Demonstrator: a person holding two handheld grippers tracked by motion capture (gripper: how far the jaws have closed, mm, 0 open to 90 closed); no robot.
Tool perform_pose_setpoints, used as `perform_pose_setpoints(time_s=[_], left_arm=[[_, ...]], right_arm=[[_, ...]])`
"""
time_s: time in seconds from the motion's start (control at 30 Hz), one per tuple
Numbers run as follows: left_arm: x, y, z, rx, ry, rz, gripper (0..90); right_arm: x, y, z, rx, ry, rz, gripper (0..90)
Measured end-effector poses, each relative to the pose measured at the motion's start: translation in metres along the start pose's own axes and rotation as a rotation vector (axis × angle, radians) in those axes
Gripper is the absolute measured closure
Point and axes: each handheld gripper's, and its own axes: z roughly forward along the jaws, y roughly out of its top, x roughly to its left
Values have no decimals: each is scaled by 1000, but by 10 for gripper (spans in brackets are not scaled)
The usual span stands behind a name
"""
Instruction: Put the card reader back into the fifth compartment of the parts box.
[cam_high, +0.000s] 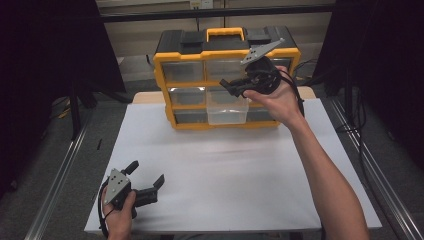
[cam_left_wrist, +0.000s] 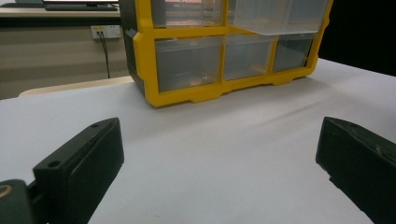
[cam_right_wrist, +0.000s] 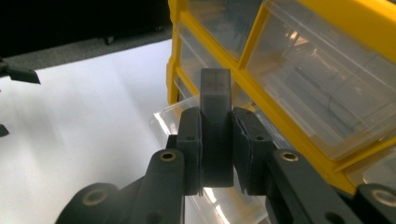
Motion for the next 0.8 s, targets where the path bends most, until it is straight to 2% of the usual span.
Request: perform_pose_setpoints(time_s=[0.23, 0.6, 0.67, 0.8], left_arm=[[0, 0, 0, 5, -3, 9, 12], [0, 0, -1, -2, 4, -6, 12], [1, -1, -1, 9, 6, 9, 12], [1, -1, 0, 8, 2, 6, 12]], right_arm=[[-9, 4, 5, 15, 10, 17, 741], [-19, 8, 16, 96, 0, 16, 741], [-20, 8, 19, 106, 9, 15, 741], [-22, 6, 25, 147, -1, 15, 741]])
